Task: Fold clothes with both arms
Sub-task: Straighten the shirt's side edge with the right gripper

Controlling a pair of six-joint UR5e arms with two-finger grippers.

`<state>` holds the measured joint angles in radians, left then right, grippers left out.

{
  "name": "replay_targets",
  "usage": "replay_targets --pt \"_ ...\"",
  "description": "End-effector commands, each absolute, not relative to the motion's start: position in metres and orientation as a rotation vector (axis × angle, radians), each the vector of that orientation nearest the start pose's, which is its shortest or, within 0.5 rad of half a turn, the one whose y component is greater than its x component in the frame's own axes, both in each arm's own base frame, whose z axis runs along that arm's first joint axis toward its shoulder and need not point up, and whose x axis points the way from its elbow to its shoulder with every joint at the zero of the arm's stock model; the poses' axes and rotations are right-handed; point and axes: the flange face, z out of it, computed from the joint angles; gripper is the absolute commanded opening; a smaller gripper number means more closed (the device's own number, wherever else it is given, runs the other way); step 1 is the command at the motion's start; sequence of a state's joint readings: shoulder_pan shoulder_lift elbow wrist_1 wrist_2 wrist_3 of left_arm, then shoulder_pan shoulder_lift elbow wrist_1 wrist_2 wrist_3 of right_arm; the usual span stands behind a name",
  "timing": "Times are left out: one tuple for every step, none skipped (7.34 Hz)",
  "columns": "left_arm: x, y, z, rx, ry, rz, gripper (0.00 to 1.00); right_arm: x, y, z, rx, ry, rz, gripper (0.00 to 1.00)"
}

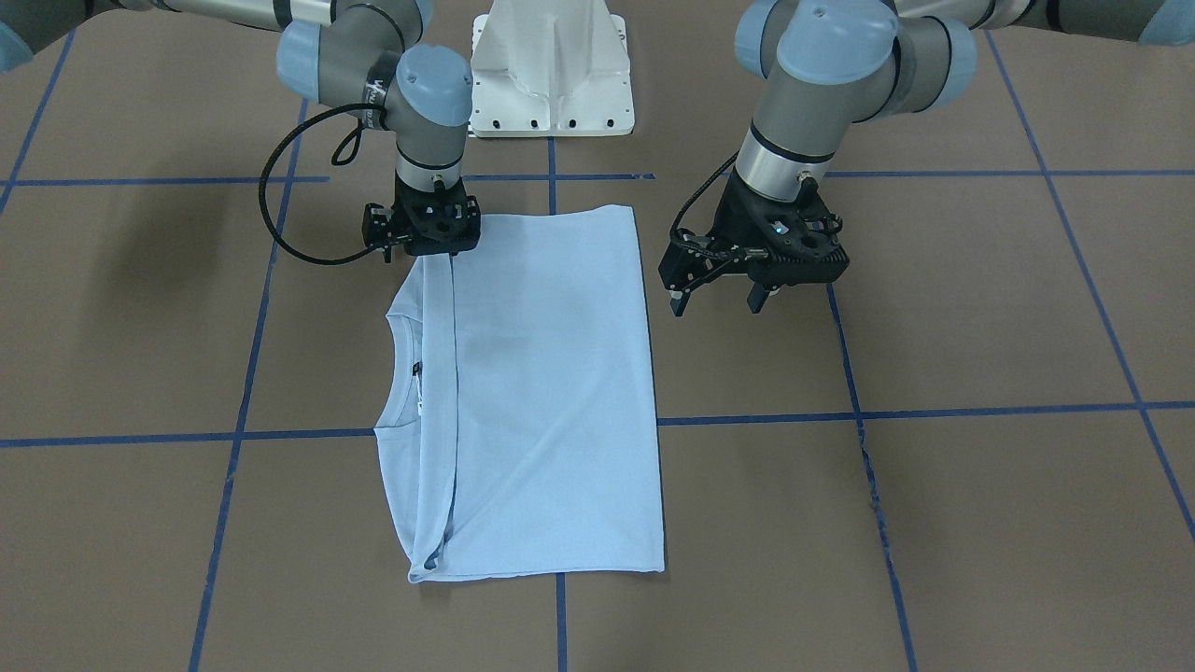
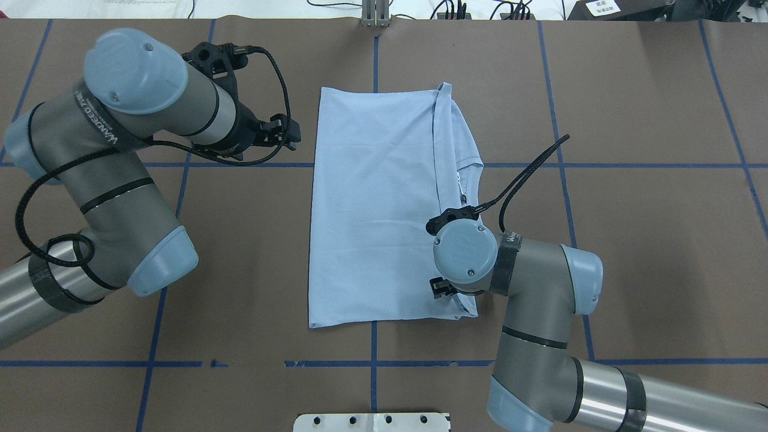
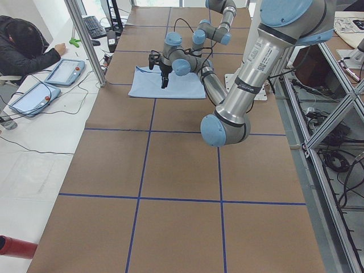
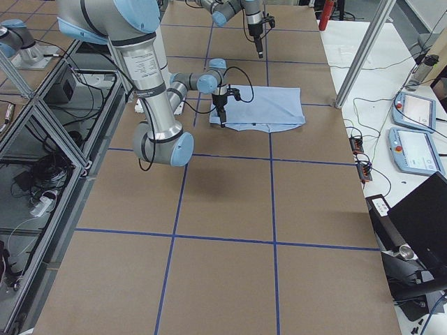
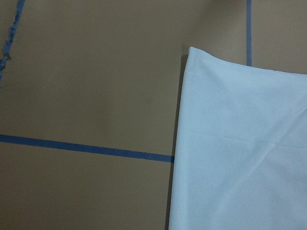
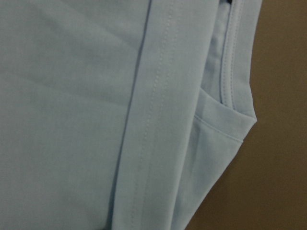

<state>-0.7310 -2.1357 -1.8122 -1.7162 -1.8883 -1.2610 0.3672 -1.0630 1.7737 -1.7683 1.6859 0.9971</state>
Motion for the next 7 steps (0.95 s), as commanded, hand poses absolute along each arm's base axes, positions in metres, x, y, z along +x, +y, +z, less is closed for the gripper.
replay_targets --pt "0.403 -0.499 0.211 0.217 0.968 -0.235 1.00 -0.546 -0.350 0.320 0.112 -0.487 -0.217 1.00" --pt "0.404 -0.499 0.211 0.216 0.968 -0.234 1.00 -0.541 -0.357 0.319 0.104 -0.473 -0.206 1.00" --pt "0.405 -0.499 0.211 0.217 0.967 -0.233 1.00 -0.539 -0.360 0.320 0.103 -0.472 -0.200 1.00" --pt "0.407 -0.499 0.213 0.214 0.965 -0.233 1.00 -0.536 -0.364 0.321 0.105 -0.468 -0.197 1.00" --pt "0.408 -0.500 0.215 0.217 0.970 -0.231 1.00 -0.536 -0.364 0.323 0.104 -0.465 -0.197 1.00" --pt "0.409 -0.500 0.215 0.218 0.971 -0.231 1.00 -0.534 -0.365 0.325 0.103 -0.463 -0.194 1.00" --pt "0.409 -0.500 0.215 0.218 0.971 -0.231 1.00 -0.528 -0.373 0.326 0.106 -0.459 -0.184 1.00"
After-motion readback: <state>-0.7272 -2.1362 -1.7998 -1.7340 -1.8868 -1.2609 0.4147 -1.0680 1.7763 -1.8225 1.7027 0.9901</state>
